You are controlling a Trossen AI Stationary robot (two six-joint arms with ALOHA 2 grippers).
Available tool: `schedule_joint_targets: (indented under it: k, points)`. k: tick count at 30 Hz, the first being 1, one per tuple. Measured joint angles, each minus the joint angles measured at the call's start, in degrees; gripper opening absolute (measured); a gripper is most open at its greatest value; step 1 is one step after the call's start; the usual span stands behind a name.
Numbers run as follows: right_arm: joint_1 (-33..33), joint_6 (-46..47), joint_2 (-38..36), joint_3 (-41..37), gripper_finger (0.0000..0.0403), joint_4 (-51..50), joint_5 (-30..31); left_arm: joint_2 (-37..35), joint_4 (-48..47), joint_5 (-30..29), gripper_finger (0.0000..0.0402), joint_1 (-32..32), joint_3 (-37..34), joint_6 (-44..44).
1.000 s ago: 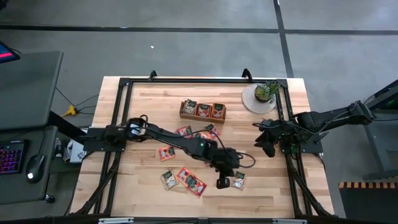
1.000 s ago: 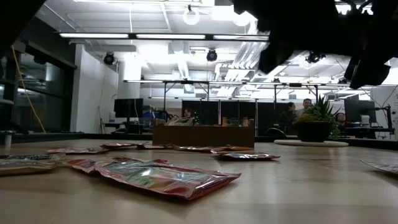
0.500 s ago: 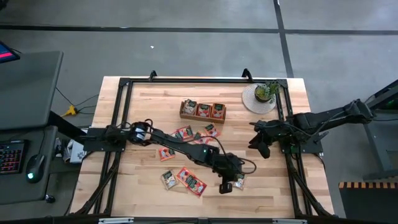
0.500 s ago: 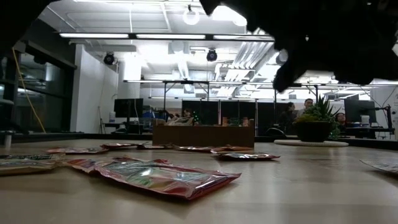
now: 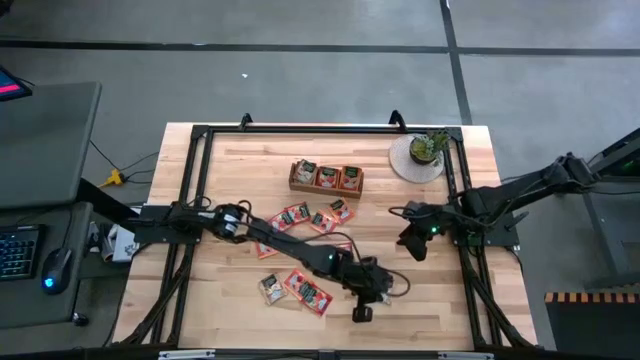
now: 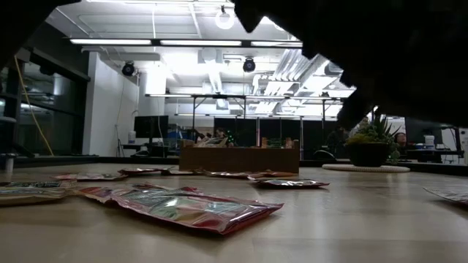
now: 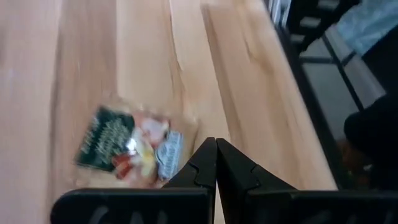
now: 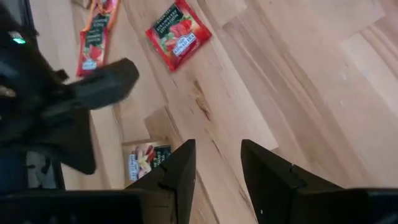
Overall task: Pick & Place Tea
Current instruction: Put the brown tea bag into the left section of the wooden organizer
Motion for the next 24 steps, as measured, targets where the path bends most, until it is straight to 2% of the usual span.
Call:
schedule_joint_targets:
  k: [4, 11, 16, 19, 21, 24]
  points:
    - [0.84, 1.5, 0.13, 0.0, 0.0124, 0.01, 0.29, 0.8, 1.2, -4.42, 0.0, -0.55, 0.39, -0.88]
    - [3.99, 4.18, 0.13, 0.0, 0.0124, 0.23, 0.39, 1.5, 2.64, -7.12, 0.0, -0.71, 0.26, -1.03]
    - [6.58, 6.5, 0.13, 0.0, 0.0124, 0.23, 2.5, 3.3, 1.92, -5.17, 0.0, -0.36, 0.0, -1.07]
    - [7.63, 7.53, 0.13, 0.0, 0.0124, 0.24, 3.38, 3.82, 3.01, -6.82, 0.0, -0.35, 0.5, -1.51]
    - [8.38, 7.78, 0.13, 0.0, 0.0124, 0.64, 3.59, 4.31, 0.47, -8.36, 0.0, -0.35, 0.18, -1.81]
    - [10.04, 9.22, 0.13, 0.0, 0.0124, 1.5, 3.38, 4.23, 0.05, -6.71, 0.0, -0.35, 0.17, -2.48]
